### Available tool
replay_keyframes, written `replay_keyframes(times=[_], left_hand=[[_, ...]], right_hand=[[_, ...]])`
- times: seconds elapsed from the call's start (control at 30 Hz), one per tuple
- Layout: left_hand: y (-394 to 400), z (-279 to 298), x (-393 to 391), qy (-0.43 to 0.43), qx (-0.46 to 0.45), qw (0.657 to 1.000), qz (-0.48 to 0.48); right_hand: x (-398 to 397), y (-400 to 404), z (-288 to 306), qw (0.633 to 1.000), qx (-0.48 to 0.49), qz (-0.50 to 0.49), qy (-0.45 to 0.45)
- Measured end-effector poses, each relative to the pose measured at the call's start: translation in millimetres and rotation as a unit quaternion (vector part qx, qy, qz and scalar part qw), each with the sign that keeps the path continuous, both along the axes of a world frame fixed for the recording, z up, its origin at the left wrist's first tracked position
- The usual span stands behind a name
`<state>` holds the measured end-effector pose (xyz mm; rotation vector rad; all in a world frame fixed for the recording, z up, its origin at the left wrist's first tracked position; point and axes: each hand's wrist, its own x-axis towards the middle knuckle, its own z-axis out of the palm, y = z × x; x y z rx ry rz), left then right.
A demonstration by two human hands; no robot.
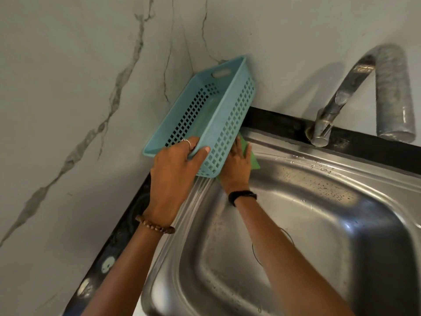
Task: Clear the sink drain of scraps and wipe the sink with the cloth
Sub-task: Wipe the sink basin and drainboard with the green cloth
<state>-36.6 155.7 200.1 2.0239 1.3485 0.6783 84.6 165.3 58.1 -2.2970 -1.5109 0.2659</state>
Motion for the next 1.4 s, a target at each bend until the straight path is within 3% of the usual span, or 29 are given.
replay_keyframes(times=[0.07, 0.13, 0.3, 0.47, 0.63, 0.77, 0.9, 1.0, 1.13, 1.2, 1.3, 1.4], left_hand=[[-1, -1, 1, 0.006, 0.0, 1.0, -0.001], [-3, -4, 3, 0.034, 0.011, 0.999, -0.007], [-13, -13, 12, 0.126, 0.051, 0.991, -0.012], [-14, -15, 15, 0.173, 0.062, 0.983, 0.009], [-18, -22, 18, 0.221, 0.078, 0.972, 0.018], [-21, -27, 18, 0.242, 0.086, 0.966, 0.023], [-24, -36, 19, 0.266, 0.092, 0.959, 0.023], [-23, -39, 20, 0.268, 0.087, 0.959, 0.022], [-26, -37, 23, 0.207, 0.089, 0.974, 0.021], [-33, -33, 31, 0.108, 0.168, 0.98, -0.013], [-48, -39, 57, -0.047, 0.295, 0.946, -0.128], [-57, -61, 92, -0.054, 0.197, 0.953, -0.225]], right_hand=[[-20, -10, 0, 0.994, 0.064, 0.003, 0.088], [-30, -30, -3, 0.987, 0.101, 0.041, 0.119], [-2, -30, -8, 0.992, 0.024, 0.111, -0.047], [25, -12, -2, 0.985, -0.02, 0.071, -0.159], [66, -63, -12, 0.974, -0.034, 0.029, -0.222], [99, -121, -13, 0.983, -0.066, -0.039, -0.168], [86, -120, -9, 0.989, -0.022, -0.102, -0.107], [62, -77, -11, 0.993, 0.009, -0.041, -0.112], [47, -29, -8, 0.993, 0.02, 0.024, -0.112], [58, -35, -8, 0.992, 0.016, 0.024, -0.124], [90, -73, -9, 0.988, -0.012, -0.001, -0.152], [125, -124, -5, 0.986, -0.041, -0.072, -0.141]])
